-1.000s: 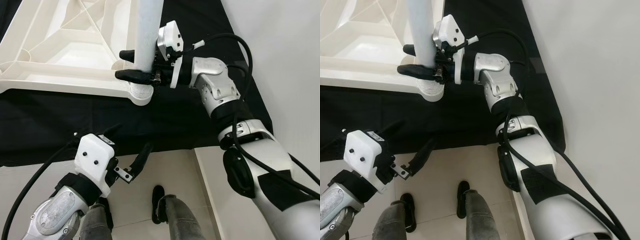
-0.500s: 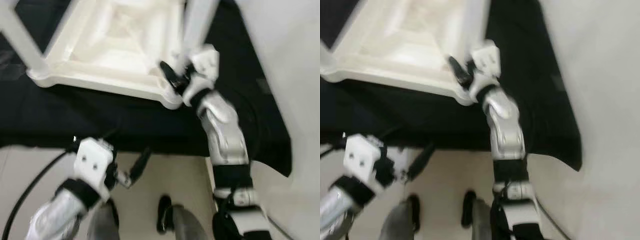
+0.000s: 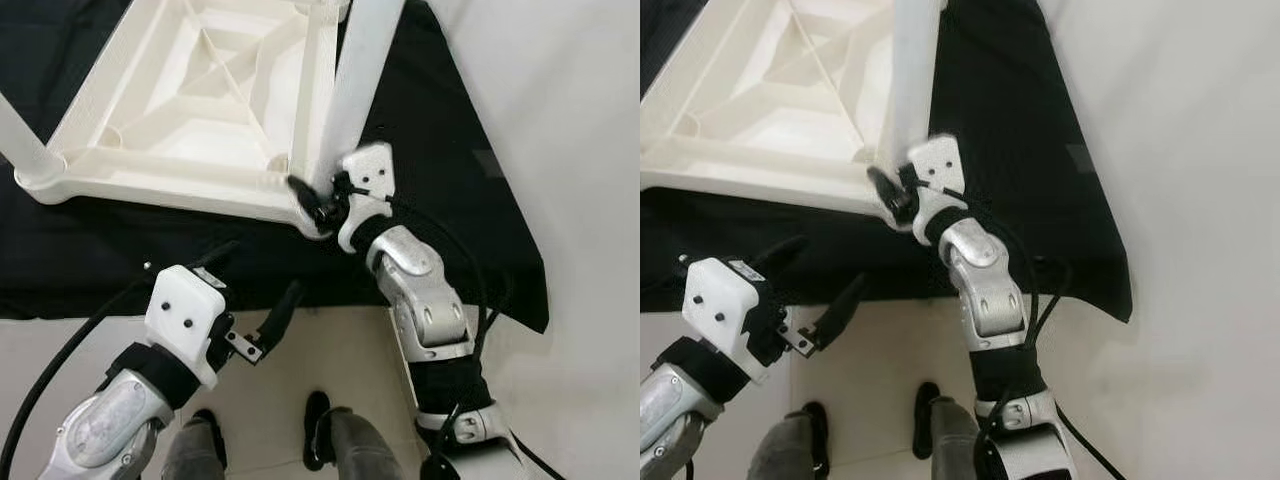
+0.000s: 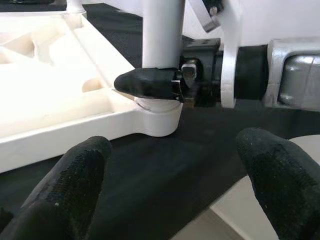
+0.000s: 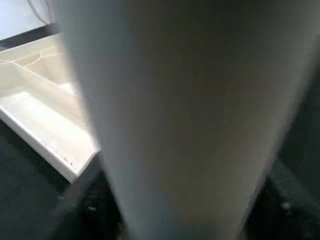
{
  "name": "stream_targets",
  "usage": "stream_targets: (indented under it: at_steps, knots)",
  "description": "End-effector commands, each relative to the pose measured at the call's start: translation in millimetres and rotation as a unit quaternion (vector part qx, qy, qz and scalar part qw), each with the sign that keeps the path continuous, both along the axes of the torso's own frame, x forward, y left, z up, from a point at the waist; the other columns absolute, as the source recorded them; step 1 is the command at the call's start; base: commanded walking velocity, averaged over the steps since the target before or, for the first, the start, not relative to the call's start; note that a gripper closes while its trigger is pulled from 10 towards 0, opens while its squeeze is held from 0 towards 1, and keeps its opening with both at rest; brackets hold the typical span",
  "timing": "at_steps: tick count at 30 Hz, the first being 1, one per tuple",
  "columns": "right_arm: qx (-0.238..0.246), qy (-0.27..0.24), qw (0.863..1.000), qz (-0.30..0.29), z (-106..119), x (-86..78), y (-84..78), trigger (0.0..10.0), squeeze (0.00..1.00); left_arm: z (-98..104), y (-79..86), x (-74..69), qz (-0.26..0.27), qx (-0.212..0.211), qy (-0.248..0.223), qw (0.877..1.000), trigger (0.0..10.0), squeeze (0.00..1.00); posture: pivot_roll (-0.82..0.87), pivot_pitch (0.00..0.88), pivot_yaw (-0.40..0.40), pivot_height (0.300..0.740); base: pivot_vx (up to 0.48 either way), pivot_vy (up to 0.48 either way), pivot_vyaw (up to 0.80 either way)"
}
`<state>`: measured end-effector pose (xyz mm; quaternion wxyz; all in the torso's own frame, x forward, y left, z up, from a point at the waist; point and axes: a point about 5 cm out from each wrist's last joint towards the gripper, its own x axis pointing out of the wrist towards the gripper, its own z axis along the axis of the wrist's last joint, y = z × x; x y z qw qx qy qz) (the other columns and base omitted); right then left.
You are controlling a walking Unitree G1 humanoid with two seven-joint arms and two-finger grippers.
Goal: Building children table
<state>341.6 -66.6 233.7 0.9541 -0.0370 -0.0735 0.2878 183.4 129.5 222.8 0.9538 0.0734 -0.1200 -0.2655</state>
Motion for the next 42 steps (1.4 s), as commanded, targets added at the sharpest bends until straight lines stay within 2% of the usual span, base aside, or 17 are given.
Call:
stream_targets:
  at_steps: [1, 2, 5, 7, 9, 16, 17, 20, 21, 25, 31, 34, 37, 38, 39, 41, 42]
  knots:
    - [0.002, 0.007, 1.000, 0.022, 2.0, 3.6, -4.9, 10.0, 0.83, -2.9, -2.5, -2.0, -0.012, -0.002, 0.009, 1.000, 10.0, 0.00, 0.12, 0.361, -0.143, 0.740, 0.000, 0.000, 0.00]
    - [-0.007, 0.002, 0.993, 0.118, 9.8, 1.2, -1.5, 10.0, 0.00, -2.8, -2.7, -1.5, -0.012, -0.003, 0.008, 1.000, 10.0, 0.00, 0.12, 0.361, -0.143, 0.740, 0.000, 0.000, 0.00]
    - [-0.029, -0.010, 0.986, 0.164, 11.4, -1.9, 0.0, 10.0, 0.00, -2.8, -3.1, -1.2, -0.012, -0.003, 0.008, 1.000, 10.0, 0.00, 0.12, 0.358, -0.144, 0.740, 0.000, 0.000, 0.00]
    - [-0.048, -0.026, 0.965, 0.258, 17.3, -6.6, 3.0, 10.0, 0.00, -2.1, -4.3, -0.4, -0.013, -0.003, 0.006, 1.000, 10.0, 0.00, 0.13, 0.361, -0.147, 0.740, 0.000, 0.000, 0.00]
    - [-0.070, -0.052, 0.949, 0.304, 24.4, -4.0, 5.4, 10.0, 0.00, -2.1, -5.4, 0.1, -0.015, -0.003, 0.005, 1.000, 10.0, 0.00, 0.13, 0.355, -0.144, 0.740, 0.000, 0.000, 0.00]
    - [-0.069, -0.061, 0.929, 0.358, 39.5, 12.1, 8.9, 10.0, 0.00, -1.9, -7.6, 0.7, -0.020, -0.003, 0.004, 1.000, 10.0, 0.00, 0.14, 0.352, -0.145, 0.740, 0.000, 0.000, 0.00]
    - [-0.064, -0.061, 0.926, 0.366, 43.3, 14.6, 9.5, 4.3, 0.00, -1.4, -7.4, 0.7, -0.019, -0.003, 0.003, 1.000, 10.0, 0.00, 0.14, 0.352, -0.145, 0.740, 0.000, 0.000, 0.00]
    - [-0.066, -0.061, 0.923, 0.373, 44.1, 15.5, 9.0, 4.3, 0.00, -1.3, -7.2, 0.7, -0.019, -0.002, 0.002, 1.000, 10.0, 0.00, 0.14, 0.352, -0.145, 0.740, 0.000, 0.000, 0.00]
    - [-0.068, -0.060, 0.921, 0.380, 44.0, 15.9, 8.5, 0.0, 0.00, -1.2, -7.2, 0.8, -0.018, -0.002, 0.002, 1.000, 10.0, 0.00, 0.14, 0.354, -0.146, 0.740, 0.000, 0.000, 0.00]
    - [-0.067, -0.054, 0.915, 0.395, 42.4, 17.1, 6.0, 0.0, 0.00, -1.3, -7.7, 1.0, -0.018, -0.003, 0.002, 1.000, 10.0, 0.00, 0.14, 0.354, -0.151, 0.740, 0.000, 0.000, 0.00]
    - [-0.071, -0.055, 0.917, 0.389, 39.3, 20.3, 2.2, 0.0, 0.00, -1.6, -7.2, 2.6, -0.018, -0.002, 0.001, 1.000, 10.0, 0.00, 0.12, 0.344, -0.145, 0.740, 0.000, 0.000, 0.00]
    - [-0.074, -0.059, 0.937, 0.335, 33.8, 25.3, -4.1, 0.0, 0.00, -0.8, -6.7, 3.7, -0.019, -0.003, -0.001, 1.000, 10.0, 0.00, 0.11, 0.343, -0.139, 0.740, 0.000, 0.000, 0.00]
    - [-0.075, -0.059, 0.944, 0.317, 31.9, 26.3, -5.5, 0.0, 0.00, -0.6, -6.3, 3.6, -0.019, -0.003, -0.001, 1.000, 10.0, 0.00, 0.11, 0.343, -0.139, 0.740, 0.000, 0.000, 0.00]
    - [-0.062, -0.039, 0.982, 0.173, 17.0, 31.0, -7.9, 0.0, 0.00, -0.7, -5.1, 3.2, -0.019, -0.002, 0.000, 1.000, 10.0, 0.00, 0.10, 0.346, -0.144, 0.740, 0.000, 0.000, 0.00]
    - [-0.037, -0.014, 0.999, 0.021, -1.1, 27.3, -14.2, 0.0, 0.00, -0.8, -3.5, 2.7, -0.018, -0.001, 0.001, 1.000, 10.0, 0.00, 0.10, 0.352, -0.142, 0.740, 0.000, 0.000, 0.00]
    - [-0.037, -0.014, 0.999, 0.021, -1.1, 27.3, -14.2, 0.0, 0.00, -0.8, -3.5, 2.7, -0.018, -0.001, 0.001, 1.000, 10.0, 0.00, 0.10, 0.352, -0.142, 0.740, 0.000, 0.000, 0.00]
    - [-0.024, 0.014, 0.998, -0.060, -20.6, 13.7, -14.0, 0.0, 0.00, -0.6, -0.9, 3.1, -0.017, 0.000, 0.001, 1.000, 10.0, 0.00, 0.10, 0.370, -0.129, 0.740, 0.000, 0.000, 0.00]
